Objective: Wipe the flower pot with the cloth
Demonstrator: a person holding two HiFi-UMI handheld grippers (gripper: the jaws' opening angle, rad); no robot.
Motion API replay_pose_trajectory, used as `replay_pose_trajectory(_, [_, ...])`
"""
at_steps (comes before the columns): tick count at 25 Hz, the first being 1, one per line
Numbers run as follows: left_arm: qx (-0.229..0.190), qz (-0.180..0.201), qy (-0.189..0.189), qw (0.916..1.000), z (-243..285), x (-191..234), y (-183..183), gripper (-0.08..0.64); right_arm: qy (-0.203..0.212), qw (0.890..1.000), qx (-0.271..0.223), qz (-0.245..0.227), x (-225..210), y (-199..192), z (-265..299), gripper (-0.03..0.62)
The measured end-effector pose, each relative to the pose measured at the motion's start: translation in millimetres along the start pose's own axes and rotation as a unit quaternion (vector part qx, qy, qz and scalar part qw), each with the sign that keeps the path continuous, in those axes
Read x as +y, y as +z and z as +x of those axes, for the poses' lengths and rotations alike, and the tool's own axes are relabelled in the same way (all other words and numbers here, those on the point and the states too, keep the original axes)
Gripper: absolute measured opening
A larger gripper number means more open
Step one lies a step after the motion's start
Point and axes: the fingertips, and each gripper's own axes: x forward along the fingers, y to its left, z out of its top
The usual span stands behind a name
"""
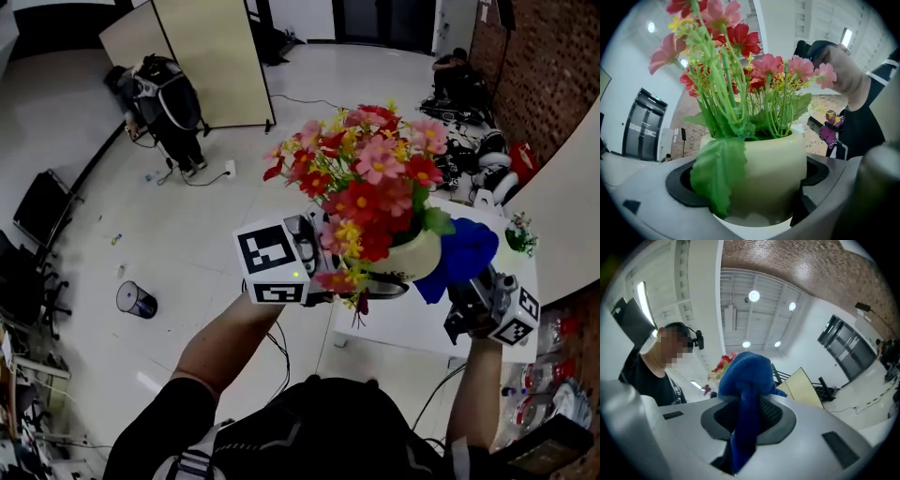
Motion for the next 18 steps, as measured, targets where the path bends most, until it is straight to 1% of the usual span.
replay_pose_trajectory(3, [0.003, -0.009, 0.013, 0.9999, 29.7, 3.6, 8.5, 0.569, -0.055, 0.998, -0.008, -0.016, -21.0, -1.1, 1.8, 0.064])
replay_pose_trajectory(5, [-0.001, -0.02, 0.011, 0.9997, 31.6, 4.5, 17.3, 0.569, -0.08, 0.996, -0.001, -0.032, -21.9, -7.7, 19.9, 0.064])
replay_pose_trajectory(6, [0.0, -0.018, 0.01, 0.9998, 27.6, 3.9, 21.5, 0.569, -0.087, 0.995, 0.004, -0.04, -18.0, -12.1, 31.7, 0.064])
replay_pose_trajectory(8, [0.013, 0.001, 0.009, 0.9999, 26.9, 2.8, 24.7, 0.569, -0.09, 0.995, 0.007, -0.05, -10.7, -13.7, 46.2, 0.064])
replay_pose_trajectory(10, [0.029, 0.015, 0.011, 0.9994, 39.4, 5.3, 21.7, 0.569, -0.08, 0.995, 0.008, -0.059, -9.0, -6.8, 48.5, 0.064])
replay_pose_trajectory(12, [0.041, 0.015, 0.021, 0.9988, 48.0, 12.0, 14.3, 0.569, -0.078, 0.994, 0.016, -0.079, -8.9, -4.4, 49.4, 0.064])
replay_pose_trajectory(15, [0.052, 0.001, 0.031, 0.9982, 50.0, 22.7, 2.0, 0.569, -0.083, 0.991, 0.022, -0.099, -7.5, -8.1, 43.4, 0.064])
replay_pose_trajectory(18, [0.056, -0.005, 0.029, 0.998, 51.7, 29.8, -3.9, 0.569, -0.069, 0.991, 0.019, -0.109, 5.9, -6.3, 35.8, 0.064])
